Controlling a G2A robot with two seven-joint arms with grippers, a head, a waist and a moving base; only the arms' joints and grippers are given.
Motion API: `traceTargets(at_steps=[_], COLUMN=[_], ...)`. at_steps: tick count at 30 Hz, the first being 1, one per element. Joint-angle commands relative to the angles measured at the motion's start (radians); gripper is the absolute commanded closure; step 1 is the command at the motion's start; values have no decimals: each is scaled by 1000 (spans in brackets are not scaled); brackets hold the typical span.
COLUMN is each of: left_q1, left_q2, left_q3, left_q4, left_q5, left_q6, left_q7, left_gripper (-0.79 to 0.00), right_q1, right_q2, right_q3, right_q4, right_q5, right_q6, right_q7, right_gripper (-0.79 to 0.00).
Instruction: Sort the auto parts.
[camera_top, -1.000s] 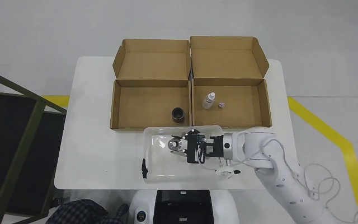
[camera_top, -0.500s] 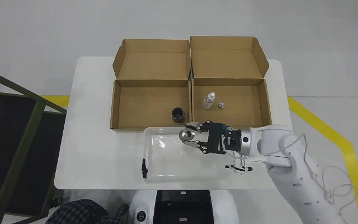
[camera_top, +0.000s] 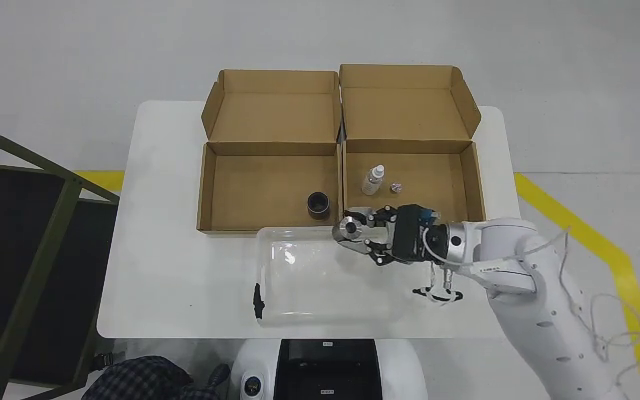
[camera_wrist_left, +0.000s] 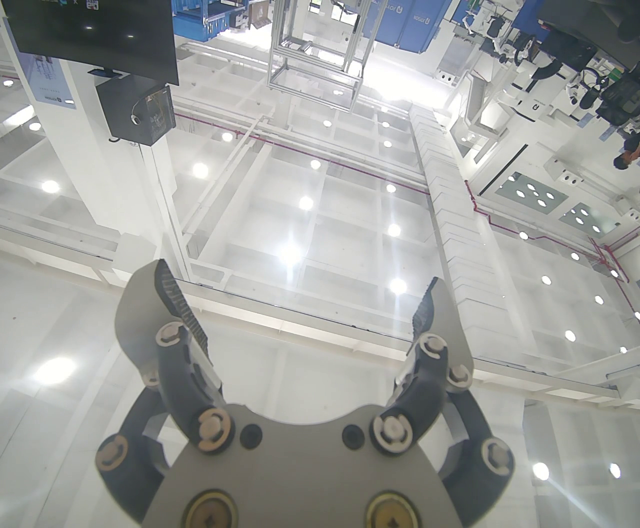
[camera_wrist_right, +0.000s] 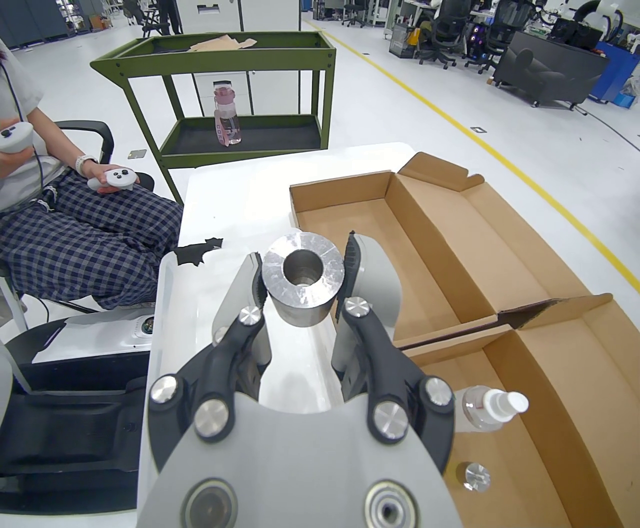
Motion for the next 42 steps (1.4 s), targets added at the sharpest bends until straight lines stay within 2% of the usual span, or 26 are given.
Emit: traceTargets(at_steps=[1, 13, 20, 26, 33, 42], left_q1=[0, 0, 0, 0, 0, 0], left_q2=[0, 0, 0, 0, 0, 0], left_q3=[0, 0, 0, 0, 0, 0], left_q4=[0, 0, 0, 0, 0, 0], left_q5=[0, 0, 0, 0, 0, 0], left_q6=[0, 0, 0, 0, 0, 0], left_q7=[0, 0, 0, 0, 0, 0], left_gripper=[-785, -785, -785, -785, -785, -785], right_q1=[0, 14, 52, 108, 191, 312], right_q2=[1, 6, 0, -13, -36, -68], right_q3=[0, -19, -75, -145, -237, -306], right_q4=[1, 18, 41, 85, 131, 229], right_q5=[3, 24, -31, -74, -166, -179], right_q6=[1, 3, 50, 78, 157, 238], right_q7=[0, -6, 20, 14, 16, -3], right_gripper=[0, 0, 0, 0, 0, 0])
